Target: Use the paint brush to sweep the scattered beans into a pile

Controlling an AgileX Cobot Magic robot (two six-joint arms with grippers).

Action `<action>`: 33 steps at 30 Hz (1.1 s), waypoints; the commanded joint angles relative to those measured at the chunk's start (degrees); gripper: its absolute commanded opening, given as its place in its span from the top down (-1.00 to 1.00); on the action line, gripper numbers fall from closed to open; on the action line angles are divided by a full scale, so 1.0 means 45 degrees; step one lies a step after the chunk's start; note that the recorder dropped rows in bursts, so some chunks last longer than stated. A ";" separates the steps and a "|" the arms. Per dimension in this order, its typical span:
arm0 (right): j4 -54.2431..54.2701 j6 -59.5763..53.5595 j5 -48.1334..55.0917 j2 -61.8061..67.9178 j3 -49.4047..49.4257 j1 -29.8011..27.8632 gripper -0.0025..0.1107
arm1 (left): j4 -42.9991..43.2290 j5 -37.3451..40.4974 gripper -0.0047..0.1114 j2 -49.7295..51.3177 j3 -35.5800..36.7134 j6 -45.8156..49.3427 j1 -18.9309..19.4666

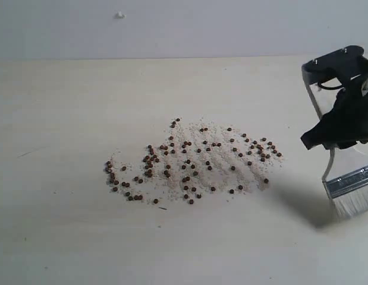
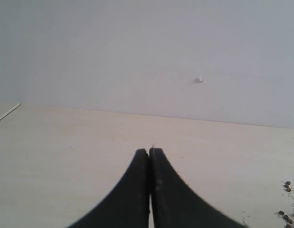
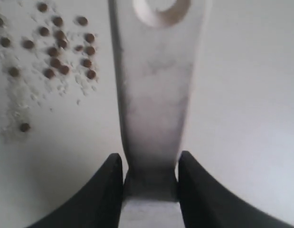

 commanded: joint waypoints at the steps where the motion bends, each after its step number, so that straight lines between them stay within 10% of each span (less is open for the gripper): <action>1: 0.1467 -0.1566 -0.0133 -0.1234 -0.0184 0.0019 0.96 | 0.0024 -0.0096 0.92 0.0002 0.0040 -0.0036 -0.0082; 20: 1.6628 -1.0485 -0.3145 -0.4513 0.1882 0.0019 0.96 | 0.0024 -0.0096 0.92 0.0002 0.0040 -0.0036 -0.0082; 33: 1.7474 -1.1073 -0.6174 -0.2603 0.1194 0.2890 0.96 | 0.0430 -0.0115 0.92 0.0002 0.0040 0.0756 -0.0082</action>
